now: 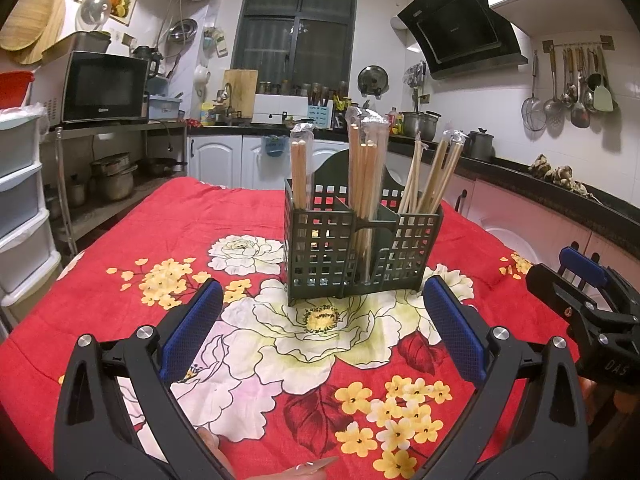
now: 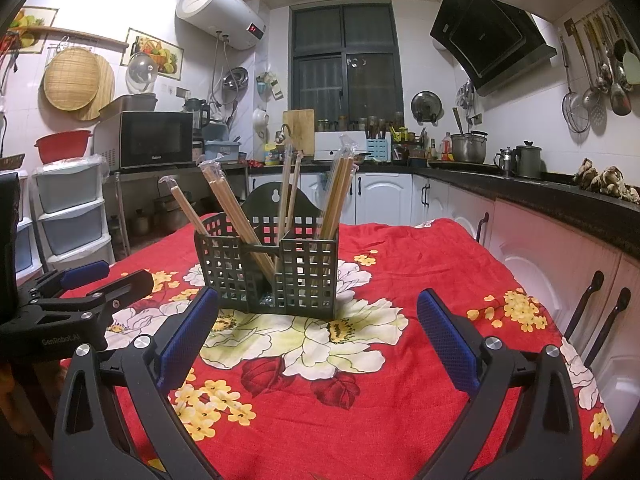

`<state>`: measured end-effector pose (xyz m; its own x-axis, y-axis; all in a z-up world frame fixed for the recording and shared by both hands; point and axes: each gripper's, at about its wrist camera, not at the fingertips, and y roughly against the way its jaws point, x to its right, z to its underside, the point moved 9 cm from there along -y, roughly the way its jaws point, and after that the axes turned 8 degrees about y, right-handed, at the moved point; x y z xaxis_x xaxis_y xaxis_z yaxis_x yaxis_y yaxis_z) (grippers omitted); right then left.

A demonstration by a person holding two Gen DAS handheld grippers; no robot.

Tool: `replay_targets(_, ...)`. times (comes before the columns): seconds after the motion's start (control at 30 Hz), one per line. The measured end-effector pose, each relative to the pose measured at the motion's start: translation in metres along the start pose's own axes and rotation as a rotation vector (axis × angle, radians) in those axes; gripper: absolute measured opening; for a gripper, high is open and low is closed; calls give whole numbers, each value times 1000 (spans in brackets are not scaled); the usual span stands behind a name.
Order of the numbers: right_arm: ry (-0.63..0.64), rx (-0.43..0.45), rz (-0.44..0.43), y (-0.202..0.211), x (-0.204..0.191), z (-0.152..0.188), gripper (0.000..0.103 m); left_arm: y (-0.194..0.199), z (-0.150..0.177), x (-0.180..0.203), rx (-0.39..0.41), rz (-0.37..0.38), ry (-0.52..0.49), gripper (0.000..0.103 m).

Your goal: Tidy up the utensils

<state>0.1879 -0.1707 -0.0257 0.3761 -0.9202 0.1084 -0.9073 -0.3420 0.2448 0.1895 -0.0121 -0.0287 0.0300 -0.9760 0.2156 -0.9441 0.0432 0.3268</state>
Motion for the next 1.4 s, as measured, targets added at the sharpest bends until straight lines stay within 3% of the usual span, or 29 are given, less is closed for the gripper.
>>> replay_targets(1.1,0,1,3,1,1,2,97,1,1,1,1,4,1,93)
replay_targets(1.4,-6,-37,55,-4,16,-2,97,-5,6,0,-50,29,19,93)
